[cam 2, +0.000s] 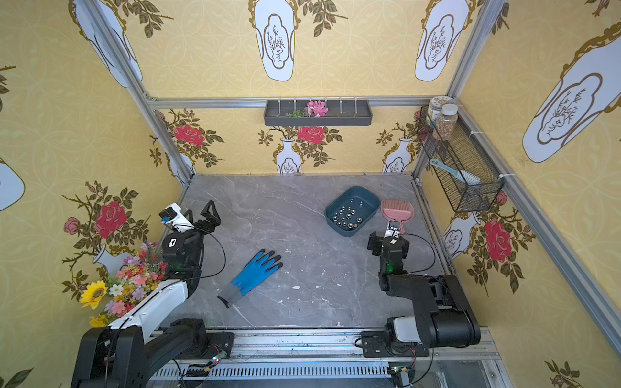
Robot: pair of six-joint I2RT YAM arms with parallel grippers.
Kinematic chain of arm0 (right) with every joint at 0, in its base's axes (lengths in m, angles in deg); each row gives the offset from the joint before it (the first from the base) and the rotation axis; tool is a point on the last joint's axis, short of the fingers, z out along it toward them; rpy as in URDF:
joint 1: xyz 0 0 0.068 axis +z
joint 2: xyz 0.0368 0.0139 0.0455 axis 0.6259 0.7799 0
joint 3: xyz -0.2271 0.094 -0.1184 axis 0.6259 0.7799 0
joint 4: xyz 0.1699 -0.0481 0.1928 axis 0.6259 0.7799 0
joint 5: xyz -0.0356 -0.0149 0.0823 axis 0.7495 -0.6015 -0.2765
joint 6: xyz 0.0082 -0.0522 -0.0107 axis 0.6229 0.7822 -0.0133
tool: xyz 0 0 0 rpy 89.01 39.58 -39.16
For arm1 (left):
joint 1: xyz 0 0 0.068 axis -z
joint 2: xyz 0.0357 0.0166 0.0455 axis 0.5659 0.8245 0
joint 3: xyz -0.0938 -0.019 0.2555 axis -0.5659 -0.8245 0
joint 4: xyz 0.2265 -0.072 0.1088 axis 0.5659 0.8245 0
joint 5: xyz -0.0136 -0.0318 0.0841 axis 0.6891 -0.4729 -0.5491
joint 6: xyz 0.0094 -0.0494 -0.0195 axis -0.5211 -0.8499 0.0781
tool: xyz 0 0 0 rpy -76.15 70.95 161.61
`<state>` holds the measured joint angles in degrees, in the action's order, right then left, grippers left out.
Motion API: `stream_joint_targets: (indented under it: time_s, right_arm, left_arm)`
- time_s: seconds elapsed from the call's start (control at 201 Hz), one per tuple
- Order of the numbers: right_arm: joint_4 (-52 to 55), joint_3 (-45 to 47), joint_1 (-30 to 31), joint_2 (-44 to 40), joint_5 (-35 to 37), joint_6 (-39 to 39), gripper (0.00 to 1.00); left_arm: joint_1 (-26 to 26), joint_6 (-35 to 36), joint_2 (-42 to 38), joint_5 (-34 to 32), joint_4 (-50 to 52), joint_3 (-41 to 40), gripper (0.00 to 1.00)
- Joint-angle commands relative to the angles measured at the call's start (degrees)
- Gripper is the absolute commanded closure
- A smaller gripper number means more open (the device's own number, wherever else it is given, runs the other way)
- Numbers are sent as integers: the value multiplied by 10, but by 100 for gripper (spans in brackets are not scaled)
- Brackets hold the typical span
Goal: Take out the wing nut from the storage box
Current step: Pick up the storage box at the center of the board.
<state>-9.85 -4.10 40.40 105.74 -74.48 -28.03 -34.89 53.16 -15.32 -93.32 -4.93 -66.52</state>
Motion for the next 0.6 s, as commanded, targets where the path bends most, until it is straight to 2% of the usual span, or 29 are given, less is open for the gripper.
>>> stream_joint_targets:
  time_s: [0.0,0.045,0.07,0.164,0.239,0.299,0.364,0.493,0.598]
  right_arm:
    - [1,-10,-5,6,-15,-8,3]
    - [0,-7,-7,2,-16,-8,3]
    - [6,-9,-7,0,-15,-9,3]
    - [0,-5,-5,-3,-14,-6,3]
    - [3,-6,-2,-12,-2,2,3]
    - [97,-43,8,-50,34,-8,3]
    - [190,-81,6,-87,32,-17,3]
    - [233,-109,7,-105,64,-50,3]
    - [256,-136,20,-110,114,-69,3]
  left_arm:
    - [-16,-201,-7,50,13,9,1]
    - [-30,-297,-4,34,103,34,1]
    - [-38,-318,1,45,132,47,1]
    - [-41,-283,28,143,111,69,1]
    - [-41,-294,44,190,114,89,1]
    - [-41,-307,50,219,115,98,1]
    - [-41,-312,52,244,114,106,1]
    - [-29,-313,67,284,116,136,1]
    - [-4,-304,77,280,149,167,1]
